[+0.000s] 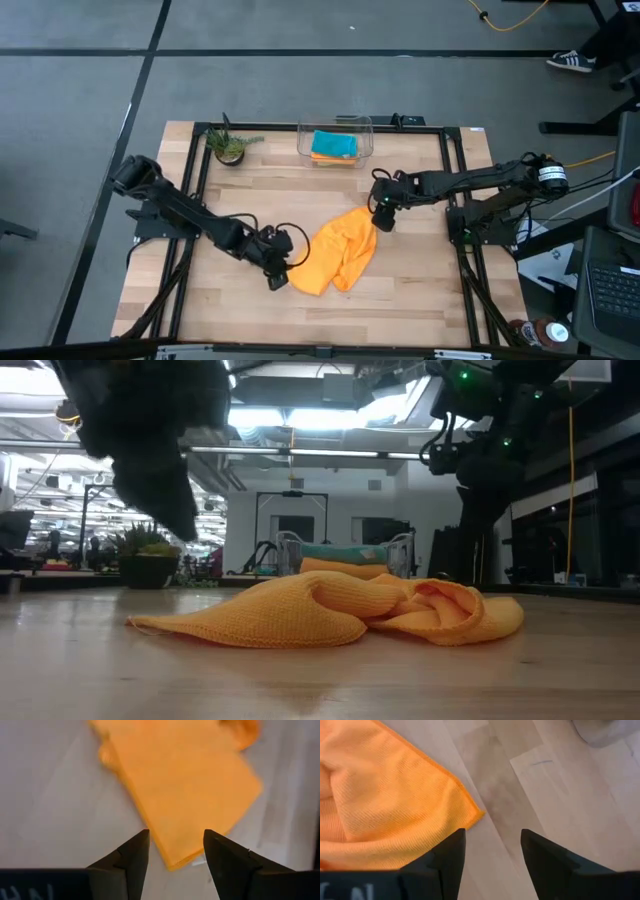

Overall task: Fold microfiber towels
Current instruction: Fold the orange microfiber cloth

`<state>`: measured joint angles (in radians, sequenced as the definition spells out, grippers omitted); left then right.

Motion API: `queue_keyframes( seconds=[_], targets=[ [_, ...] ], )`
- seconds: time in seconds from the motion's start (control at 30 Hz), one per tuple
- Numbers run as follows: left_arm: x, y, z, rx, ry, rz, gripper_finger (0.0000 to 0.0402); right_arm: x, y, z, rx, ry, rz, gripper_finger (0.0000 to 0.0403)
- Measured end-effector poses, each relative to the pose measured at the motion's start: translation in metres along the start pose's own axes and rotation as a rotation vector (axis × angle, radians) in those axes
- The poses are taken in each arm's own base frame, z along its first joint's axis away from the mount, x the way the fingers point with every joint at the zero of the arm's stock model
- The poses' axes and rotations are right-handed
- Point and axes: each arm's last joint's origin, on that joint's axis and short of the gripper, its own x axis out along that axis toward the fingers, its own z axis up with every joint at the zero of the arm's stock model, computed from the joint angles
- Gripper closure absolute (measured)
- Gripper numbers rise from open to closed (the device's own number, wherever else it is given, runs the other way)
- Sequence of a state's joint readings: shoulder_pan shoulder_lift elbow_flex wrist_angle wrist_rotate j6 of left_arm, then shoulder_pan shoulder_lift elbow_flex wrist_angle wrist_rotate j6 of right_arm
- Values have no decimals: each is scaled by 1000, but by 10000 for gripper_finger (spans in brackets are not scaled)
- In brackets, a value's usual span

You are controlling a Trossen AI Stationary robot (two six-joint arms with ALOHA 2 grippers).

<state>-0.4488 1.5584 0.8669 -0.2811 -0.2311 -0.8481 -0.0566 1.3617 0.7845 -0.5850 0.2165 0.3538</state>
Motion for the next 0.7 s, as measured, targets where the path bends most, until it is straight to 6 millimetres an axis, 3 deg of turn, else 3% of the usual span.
queue_keyframes(
  seconds=[0.23,0.4,0.7],
  targets=[
    [30,3,-15,-41,93,59,221,0,1,4,-59,-38,12,208],
    [36,-1,-17,-46,125,0,221,2,4,7,-128,-54,65,208],
    [37,-1,-17,-48,80,29,221,36,-4,10,-170,30,34,208]
  ],
)
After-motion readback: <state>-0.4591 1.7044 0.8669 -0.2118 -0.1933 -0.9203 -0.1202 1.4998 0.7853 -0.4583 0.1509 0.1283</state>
